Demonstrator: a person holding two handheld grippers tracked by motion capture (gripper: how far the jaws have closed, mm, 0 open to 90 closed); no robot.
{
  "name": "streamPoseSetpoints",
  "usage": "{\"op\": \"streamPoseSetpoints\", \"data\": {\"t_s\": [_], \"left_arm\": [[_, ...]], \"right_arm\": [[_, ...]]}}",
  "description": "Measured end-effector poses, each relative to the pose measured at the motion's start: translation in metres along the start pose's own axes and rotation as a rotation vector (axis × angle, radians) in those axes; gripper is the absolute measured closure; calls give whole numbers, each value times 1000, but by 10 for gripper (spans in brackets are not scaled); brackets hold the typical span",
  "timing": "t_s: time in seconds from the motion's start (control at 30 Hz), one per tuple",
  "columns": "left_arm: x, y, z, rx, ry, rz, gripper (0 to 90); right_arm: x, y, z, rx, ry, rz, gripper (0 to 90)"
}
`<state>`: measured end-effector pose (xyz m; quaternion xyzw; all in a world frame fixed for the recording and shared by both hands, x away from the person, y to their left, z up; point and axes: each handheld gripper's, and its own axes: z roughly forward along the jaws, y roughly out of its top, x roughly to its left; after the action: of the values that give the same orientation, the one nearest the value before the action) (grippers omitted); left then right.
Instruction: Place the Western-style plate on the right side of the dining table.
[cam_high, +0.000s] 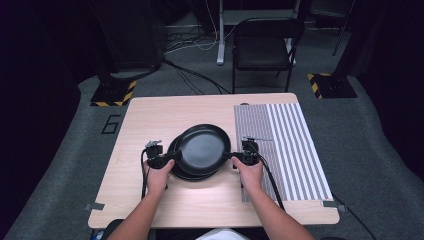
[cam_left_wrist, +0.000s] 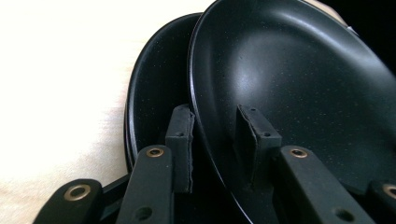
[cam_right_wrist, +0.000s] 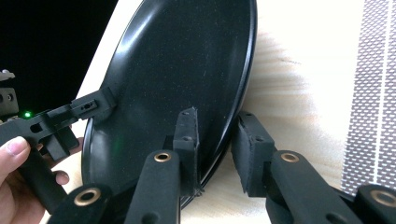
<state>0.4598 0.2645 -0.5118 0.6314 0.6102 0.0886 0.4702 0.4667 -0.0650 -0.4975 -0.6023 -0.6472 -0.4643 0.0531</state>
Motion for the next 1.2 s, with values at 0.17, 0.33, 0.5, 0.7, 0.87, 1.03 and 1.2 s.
{"op": "streamPoseSetpoints", "data": {"t_s": [0.17, 0.33, 0.5, 0.7, 0.87, 1.03, 1.2], "left_arm": [[-2, 0, 0, 1, 13, -15, 687], [2, 0, -1, -8, -17, -45, 712], [0, 1, -2, -19, -13, -32, 718], [-5, 1, -4, -25, 4, -10, 725], [-6, 1, -4, -25, 8, -8, 723], [-6, 1, -4, -28, 7, -12, 725], [-1, 2, -3, -25, -33, -55, 742]], "right_arm": [[1, 2, 3, -7, -19, -4, 734], [-2, 5, 5, -15, -10, 19, 748], [-8, 6, 6, -25, 38, 67, 768], [-8, 8, 2, -50, 55, 75, 804], [-7, 9, -1, -57, 71, 89, 813], [-5, 10, -2, -63, 71, 76, 815], [-5, 10, -5, -85, 91, 91, 817]]}}
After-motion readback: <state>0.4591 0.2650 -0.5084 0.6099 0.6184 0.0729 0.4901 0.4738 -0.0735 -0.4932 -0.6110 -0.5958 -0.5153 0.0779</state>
